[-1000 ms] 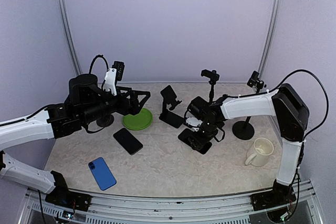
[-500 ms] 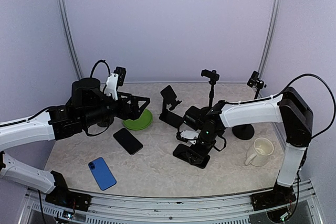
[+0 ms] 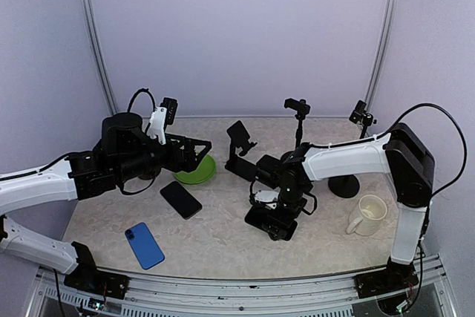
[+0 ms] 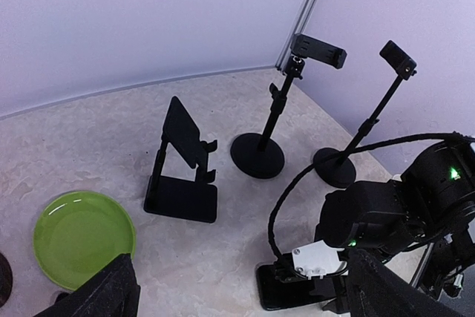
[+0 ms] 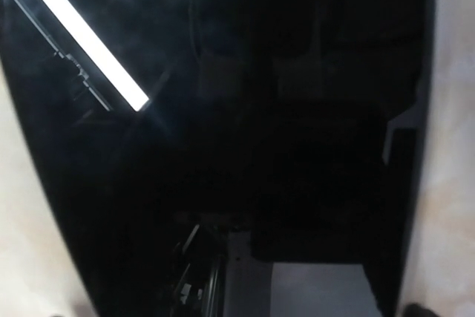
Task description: Place the phone on the phone stand
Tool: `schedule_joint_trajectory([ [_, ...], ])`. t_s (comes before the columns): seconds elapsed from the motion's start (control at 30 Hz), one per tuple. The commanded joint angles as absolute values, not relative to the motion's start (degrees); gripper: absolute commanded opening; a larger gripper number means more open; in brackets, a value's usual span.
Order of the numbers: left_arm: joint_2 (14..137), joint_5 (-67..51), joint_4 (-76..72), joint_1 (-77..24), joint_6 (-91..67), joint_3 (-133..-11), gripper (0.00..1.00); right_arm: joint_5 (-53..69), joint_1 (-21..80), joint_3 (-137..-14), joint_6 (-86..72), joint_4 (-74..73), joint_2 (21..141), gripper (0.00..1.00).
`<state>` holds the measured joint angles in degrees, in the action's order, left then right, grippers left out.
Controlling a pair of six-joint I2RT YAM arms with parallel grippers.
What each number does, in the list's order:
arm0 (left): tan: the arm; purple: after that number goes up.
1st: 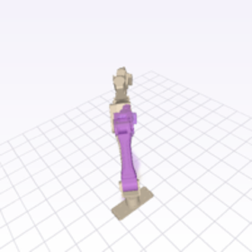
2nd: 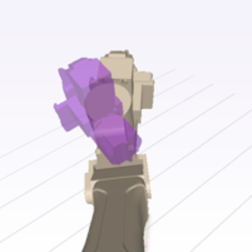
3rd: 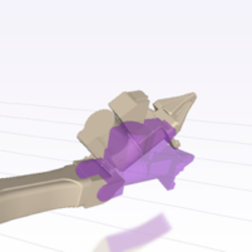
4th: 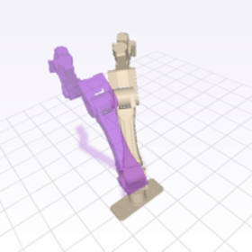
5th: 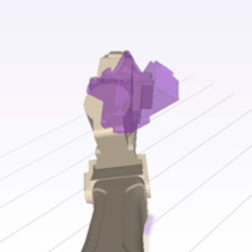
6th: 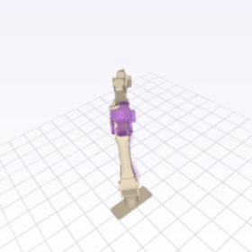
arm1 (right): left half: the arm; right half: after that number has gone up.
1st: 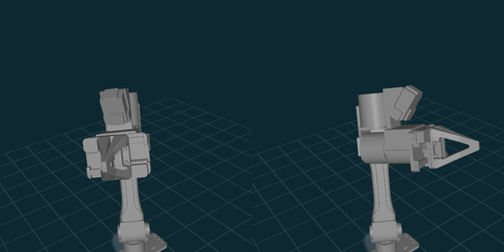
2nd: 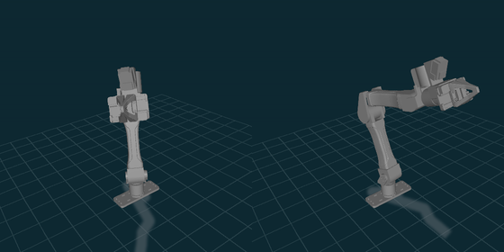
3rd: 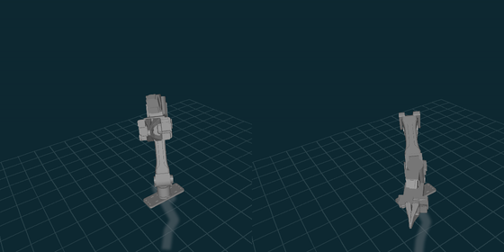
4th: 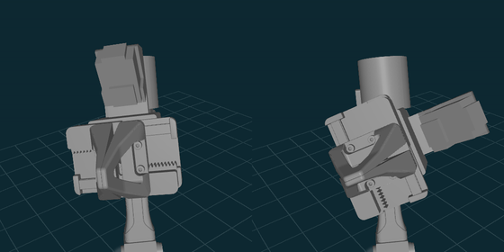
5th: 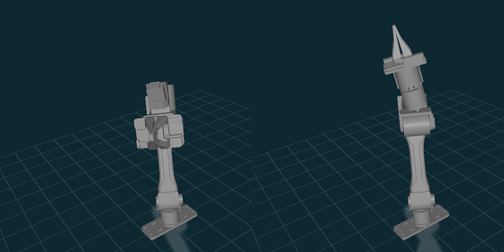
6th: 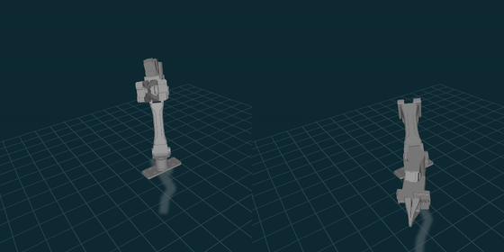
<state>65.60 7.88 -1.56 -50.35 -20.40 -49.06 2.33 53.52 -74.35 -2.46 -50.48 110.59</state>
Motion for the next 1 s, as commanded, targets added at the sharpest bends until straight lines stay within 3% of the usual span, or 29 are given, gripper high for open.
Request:
schedule_joint_trajectory([
  [0.0,64.12,7.47,-1.25,-50.71,-20.83,-48.19,0.94,2.07,54.01,-74.76,-2.29,-52.88,112.05,0.98],
  [0.2,64.03,7.42,-1.23,-50.67,-20.83,-48.05,0.94,3.94,53.97,-74.07,-1.41,-51.46,113.50,0.88],
  [0.57,65.99,10.64,2.38,-50.71,-24.09,-49.16,0.94,-5.70,56.49,-72.70,-1.24,-52.34,114.89,0.52],
  [0.77,68.14,7.76,5.53,-47.80,-30.42,-50.58,0.94,0.41,56.57,-76.11,-2.70,-47.27,106.26,0.42],
  [0.97,69.72,0.24,5.57,-43.15,-34.98,-50.47,0.86,3.76,56.52,-76.17,-2.80,-42.86,101.02,0.37],
])
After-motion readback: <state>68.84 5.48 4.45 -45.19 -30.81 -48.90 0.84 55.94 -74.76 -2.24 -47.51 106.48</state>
